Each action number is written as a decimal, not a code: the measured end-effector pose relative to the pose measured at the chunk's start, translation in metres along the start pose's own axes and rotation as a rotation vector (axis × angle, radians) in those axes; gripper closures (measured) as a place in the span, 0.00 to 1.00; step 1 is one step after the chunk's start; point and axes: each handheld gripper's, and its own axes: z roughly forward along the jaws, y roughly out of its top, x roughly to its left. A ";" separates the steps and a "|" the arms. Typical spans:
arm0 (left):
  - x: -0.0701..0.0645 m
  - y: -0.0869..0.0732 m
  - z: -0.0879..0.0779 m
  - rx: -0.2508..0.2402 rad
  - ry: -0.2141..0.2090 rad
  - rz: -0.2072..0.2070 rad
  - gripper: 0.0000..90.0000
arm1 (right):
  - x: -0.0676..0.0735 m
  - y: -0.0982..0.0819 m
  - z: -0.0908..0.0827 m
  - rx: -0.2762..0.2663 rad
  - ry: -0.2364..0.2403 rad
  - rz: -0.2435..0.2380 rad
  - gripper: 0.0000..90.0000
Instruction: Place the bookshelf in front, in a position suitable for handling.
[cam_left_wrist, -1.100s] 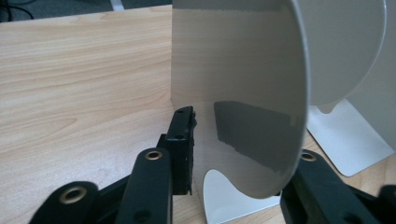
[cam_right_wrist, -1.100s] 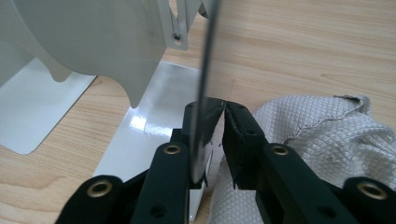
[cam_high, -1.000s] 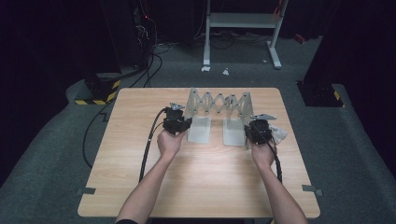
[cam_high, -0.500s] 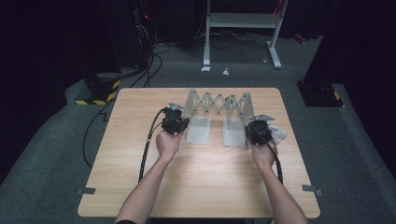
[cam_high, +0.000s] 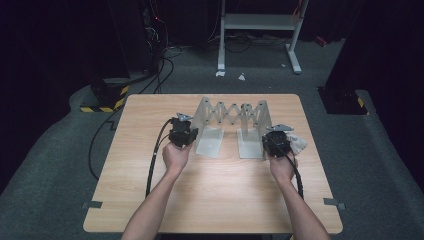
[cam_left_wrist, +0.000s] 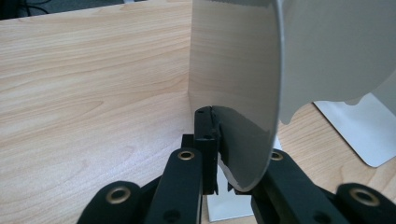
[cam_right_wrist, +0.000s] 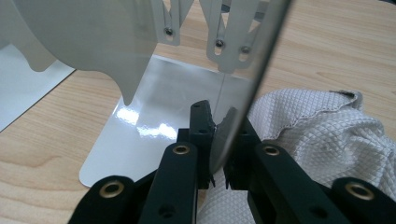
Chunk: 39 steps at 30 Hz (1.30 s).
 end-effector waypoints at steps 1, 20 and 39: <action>0.000 0.000 0.000 0.000 0.000 0.000 0.93 | 0.000 0.000 0.000 0.000 0.000 0.000 0.94; 0.001 -0.015 -0.017 -0.011 0.008 -0.006 0.92 | 0.008 -0.007 -0.008 0.003 0.033 -0.038 0.94; 0.001 -0.034 -0.035 -0.043 0.012 -0.011 0.92 | 0.020 -0.017 -0.018 -0.012 0.059 -0.057 0.94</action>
